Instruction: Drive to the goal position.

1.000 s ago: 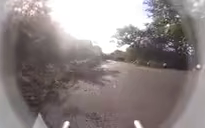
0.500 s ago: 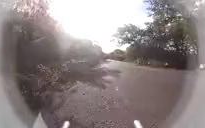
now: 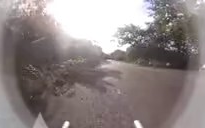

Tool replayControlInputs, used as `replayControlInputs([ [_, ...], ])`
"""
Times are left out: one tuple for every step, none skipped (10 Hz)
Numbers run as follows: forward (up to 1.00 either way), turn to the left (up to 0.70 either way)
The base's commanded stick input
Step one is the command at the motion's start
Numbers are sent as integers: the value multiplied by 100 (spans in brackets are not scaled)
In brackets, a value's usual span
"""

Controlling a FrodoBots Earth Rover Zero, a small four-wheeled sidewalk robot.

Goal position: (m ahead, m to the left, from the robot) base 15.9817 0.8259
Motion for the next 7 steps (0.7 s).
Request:
replayControlInputs([
  [50,0],
  [50,0],
  [50,0],
  [50,0],
  [50,0],
  [50,0],
  [50,0],
])
